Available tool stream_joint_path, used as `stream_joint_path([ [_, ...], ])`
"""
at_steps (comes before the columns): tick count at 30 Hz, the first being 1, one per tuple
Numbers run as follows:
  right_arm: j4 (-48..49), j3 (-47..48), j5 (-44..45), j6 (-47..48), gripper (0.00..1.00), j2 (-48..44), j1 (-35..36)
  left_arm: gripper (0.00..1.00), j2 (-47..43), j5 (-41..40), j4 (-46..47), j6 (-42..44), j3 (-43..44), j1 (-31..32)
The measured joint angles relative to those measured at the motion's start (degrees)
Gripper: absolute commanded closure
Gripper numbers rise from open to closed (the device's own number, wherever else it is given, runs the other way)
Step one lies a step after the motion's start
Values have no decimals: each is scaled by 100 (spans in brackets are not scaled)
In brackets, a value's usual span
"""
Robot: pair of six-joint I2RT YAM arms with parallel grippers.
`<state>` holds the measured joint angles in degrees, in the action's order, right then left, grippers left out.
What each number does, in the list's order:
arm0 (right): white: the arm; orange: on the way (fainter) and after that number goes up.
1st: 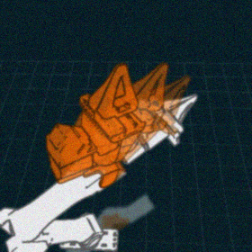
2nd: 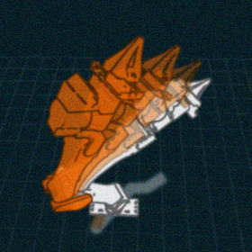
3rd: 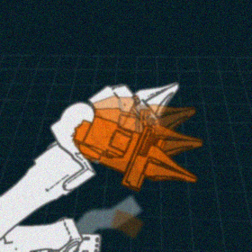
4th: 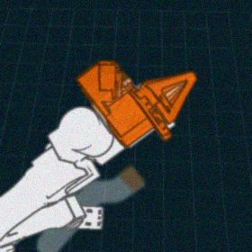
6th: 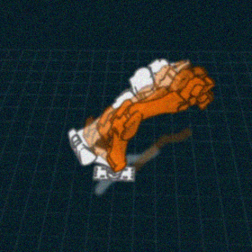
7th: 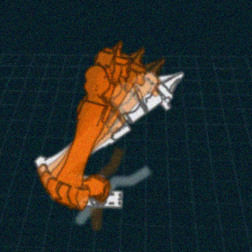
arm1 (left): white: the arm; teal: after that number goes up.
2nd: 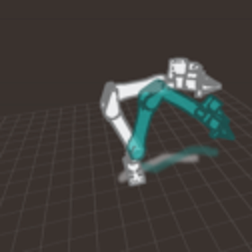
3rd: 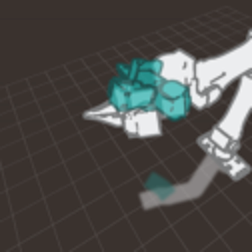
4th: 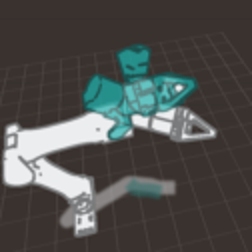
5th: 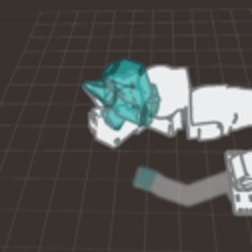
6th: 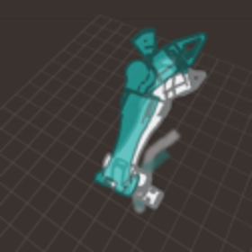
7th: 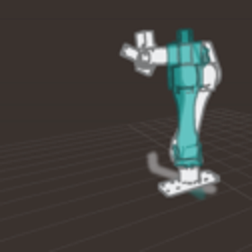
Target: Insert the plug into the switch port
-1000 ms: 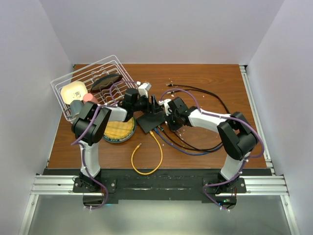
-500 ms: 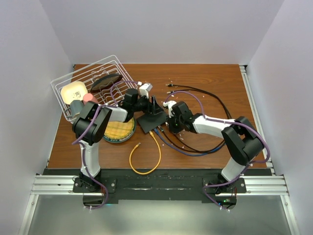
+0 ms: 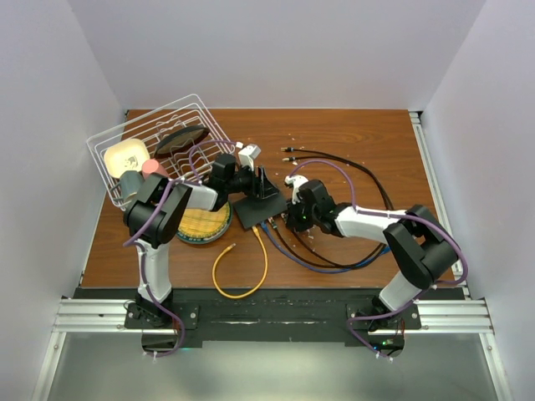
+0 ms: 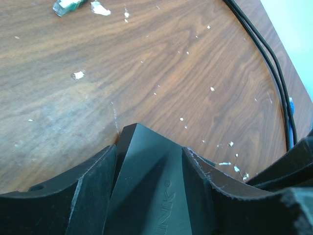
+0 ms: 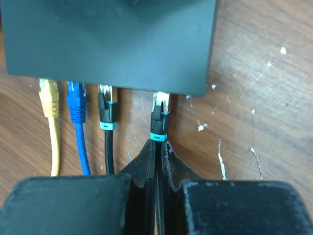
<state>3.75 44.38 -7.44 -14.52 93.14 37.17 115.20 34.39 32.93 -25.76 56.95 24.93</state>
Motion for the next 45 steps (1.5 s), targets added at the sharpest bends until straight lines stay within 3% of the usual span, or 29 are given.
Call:
stream_joint_path([
  [12,916,-525,-667,-382,100,-28,-463,53,-2,-63,234,90,-155,13],
  [20,911,-525,-734,-391,100,-20,-496,62,0,-83,291,127,-157,13],
  [45,262,232,-813,-299,100,435,-533,69,216,-372,275,393,-15,13],
])
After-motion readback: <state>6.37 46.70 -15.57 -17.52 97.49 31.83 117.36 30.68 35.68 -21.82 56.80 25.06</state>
